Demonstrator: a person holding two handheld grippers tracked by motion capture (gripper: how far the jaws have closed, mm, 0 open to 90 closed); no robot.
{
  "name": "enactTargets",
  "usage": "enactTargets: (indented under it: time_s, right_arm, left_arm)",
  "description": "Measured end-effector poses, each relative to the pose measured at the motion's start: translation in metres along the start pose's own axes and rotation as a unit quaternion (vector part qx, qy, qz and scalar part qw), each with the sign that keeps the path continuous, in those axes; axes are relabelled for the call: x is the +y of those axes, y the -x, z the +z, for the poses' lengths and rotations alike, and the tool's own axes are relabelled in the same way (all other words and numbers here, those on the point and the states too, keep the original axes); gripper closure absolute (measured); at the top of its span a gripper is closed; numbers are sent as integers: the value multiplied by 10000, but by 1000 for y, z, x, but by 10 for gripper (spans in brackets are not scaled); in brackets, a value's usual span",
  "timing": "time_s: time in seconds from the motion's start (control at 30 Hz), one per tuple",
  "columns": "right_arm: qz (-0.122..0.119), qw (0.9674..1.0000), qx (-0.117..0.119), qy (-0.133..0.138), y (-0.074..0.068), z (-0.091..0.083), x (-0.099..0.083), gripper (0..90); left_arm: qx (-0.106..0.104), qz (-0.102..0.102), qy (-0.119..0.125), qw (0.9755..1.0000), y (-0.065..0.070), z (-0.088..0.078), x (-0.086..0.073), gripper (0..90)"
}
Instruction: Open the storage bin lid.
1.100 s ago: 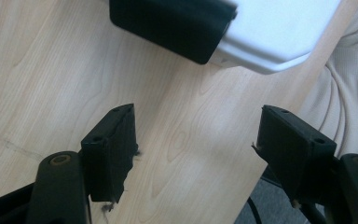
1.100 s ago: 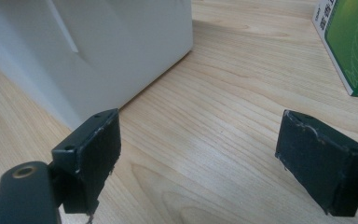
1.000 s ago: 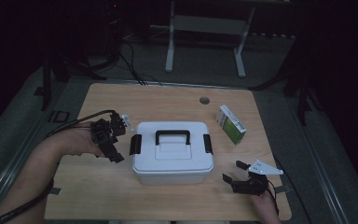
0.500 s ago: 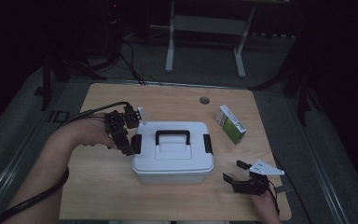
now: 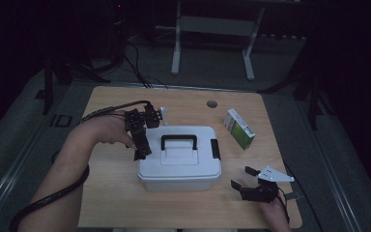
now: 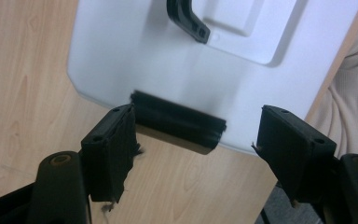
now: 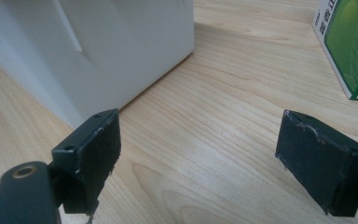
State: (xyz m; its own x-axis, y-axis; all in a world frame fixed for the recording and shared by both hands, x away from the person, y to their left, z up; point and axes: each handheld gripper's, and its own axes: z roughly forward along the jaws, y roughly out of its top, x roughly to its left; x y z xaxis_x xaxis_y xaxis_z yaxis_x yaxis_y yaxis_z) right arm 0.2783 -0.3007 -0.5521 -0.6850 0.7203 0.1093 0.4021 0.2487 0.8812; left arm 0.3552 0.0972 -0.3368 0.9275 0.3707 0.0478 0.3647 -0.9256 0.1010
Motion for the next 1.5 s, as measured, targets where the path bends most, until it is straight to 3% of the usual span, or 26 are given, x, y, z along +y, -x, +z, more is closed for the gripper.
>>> enactTargets:
  time_s: [0.3,0.47,0.93,1.1,1.17,1.37,1.5]
  right_arm:
    - [4,10000,36,-2,0,0,0,137]
    - [6,10000,44,24,0,-1,-1,137]
    - [11,10000,64,31,0,-1,-1,137]
    - [13,10000,57,16,0,-1,-2,137]
    - [16,10000,61,16,0,-1,-2,137]
    - [27,10000,69,17,1,-1,-2,137]
    - [22,10000,75,12,1,-1,-2,137]
  left_arm:
    - [142,277,-136,9994,4,5,20,285]
    - [261,420,6,9988,5,2,31,286]
    - [273,665,-44,9974,9,4,59,318]
    - [382,828,-2,9958,9,6,67,339]
    - [366,913,60,9951,9,7,70,394]
    - [384,1063,-71,9936,6,13,80,437]
    - [439,1234,12,9914,7,18,86,453]
